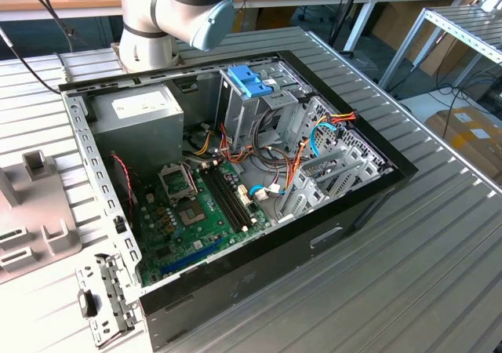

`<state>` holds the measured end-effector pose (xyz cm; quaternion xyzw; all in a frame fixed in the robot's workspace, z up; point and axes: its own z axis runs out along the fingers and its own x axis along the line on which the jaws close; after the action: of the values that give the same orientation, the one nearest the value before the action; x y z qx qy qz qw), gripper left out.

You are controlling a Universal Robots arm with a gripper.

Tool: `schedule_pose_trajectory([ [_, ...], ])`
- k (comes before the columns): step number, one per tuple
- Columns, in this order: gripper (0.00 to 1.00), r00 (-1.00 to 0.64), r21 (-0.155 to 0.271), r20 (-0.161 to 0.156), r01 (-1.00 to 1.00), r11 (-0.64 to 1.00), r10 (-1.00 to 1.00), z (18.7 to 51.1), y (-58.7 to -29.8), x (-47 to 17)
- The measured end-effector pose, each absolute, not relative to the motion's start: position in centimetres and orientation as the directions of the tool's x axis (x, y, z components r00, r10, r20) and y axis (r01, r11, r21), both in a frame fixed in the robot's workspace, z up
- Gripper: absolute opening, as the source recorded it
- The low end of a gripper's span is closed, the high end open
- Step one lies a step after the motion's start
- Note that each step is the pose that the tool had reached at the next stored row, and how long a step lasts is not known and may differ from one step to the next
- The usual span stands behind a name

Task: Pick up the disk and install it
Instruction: 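Pick up the disk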

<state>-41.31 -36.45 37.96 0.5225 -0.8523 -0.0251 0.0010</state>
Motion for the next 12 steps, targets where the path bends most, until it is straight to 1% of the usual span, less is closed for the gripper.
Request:
schedule_pose_trajectory([
  [12, 0.11, -0.397, 0.044, -0.024, -0.917, 0.396, -0.917, 37.96, -36.45, -41.31],
])
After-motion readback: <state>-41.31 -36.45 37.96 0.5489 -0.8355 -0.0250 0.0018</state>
